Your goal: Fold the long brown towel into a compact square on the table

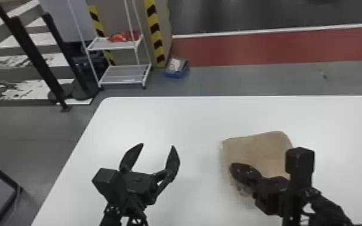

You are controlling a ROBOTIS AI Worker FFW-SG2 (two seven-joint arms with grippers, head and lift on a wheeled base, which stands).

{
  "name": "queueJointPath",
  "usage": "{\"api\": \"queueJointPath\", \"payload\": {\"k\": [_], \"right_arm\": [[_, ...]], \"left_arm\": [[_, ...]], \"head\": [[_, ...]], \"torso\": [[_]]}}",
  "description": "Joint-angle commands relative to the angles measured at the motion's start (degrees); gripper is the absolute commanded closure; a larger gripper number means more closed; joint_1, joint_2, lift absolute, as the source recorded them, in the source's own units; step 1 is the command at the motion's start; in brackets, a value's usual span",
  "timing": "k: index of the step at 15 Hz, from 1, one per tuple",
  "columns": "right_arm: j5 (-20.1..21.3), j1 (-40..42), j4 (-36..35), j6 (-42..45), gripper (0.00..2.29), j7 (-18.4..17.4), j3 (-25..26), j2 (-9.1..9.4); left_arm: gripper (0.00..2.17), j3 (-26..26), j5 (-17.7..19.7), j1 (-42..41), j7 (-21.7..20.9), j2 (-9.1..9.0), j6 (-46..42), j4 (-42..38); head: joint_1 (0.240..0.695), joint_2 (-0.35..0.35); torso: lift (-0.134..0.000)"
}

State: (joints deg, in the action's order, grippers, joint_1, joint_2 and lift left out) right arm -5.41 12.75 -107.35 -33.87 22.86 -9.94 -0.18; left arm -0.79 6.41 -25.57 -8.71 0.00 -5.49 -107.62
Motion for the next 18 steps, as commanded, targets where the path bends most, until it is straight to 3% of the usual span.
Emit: {"api": "queueJointPath", "payload": {"k": [1,5,8,11,13,15,18], "right_arm": [[0.4,2.63,-1.1,-0.01,2.13,1.04,-1.13,0.23],[0.58,7.55,-5.68,1.74,2.13,4.82,-1.57,-1.41],[-2.23,12.65,-14.46,-0.89,2.13,7.19,4.93,-1.41],[-6.1,14.84,-19.83,-14.43,2.13,12.91,14.25,-1.32],[-6.8,14.84,-20.26,-19.88,2.13,15.63,19.09,-1.32],[-6.8,14.23,-19.56,-22.34,2.13,15.81,22.25,-1.41],[-4.34,8.6,-14.9,-25.85,2.13,15.02,22.16,-1.32]], "left_arm": [[0.08,0.0,0.01,0.08,0.0,0.0,0.0,0.13],[0.08,-0.09,0.09,0.17,0.0,0.0,0.0,0.39],[0.08,-0.09,0.09,0.26,-0.08,-0.09,-0.18,0.83],[0.08,-0.35,0.53,-0.18,0.0,-0.09,-1.41,0.92],[0.08,-0.97,0.88,-0.97,0.18,-0.15,-2.46,0.92],[0.08,-0.97,0.88,-0.97,0.0,-0.15,-2.46,1.01],[0.08,-0.97,0.88,-0.89,0.0,-0.15,-2.46,0.83]], "head": [[0.695,0.201],[0.695,0.244],[0.695,0.244],[0.695,0.203],[0.695,0.158],[0.695,0.131],[0.695,0.082]], "torso": [[-0.111],[-0.111],[-0.111],[-0.111],[-0.111],[-0.111],[-0.111]]}}
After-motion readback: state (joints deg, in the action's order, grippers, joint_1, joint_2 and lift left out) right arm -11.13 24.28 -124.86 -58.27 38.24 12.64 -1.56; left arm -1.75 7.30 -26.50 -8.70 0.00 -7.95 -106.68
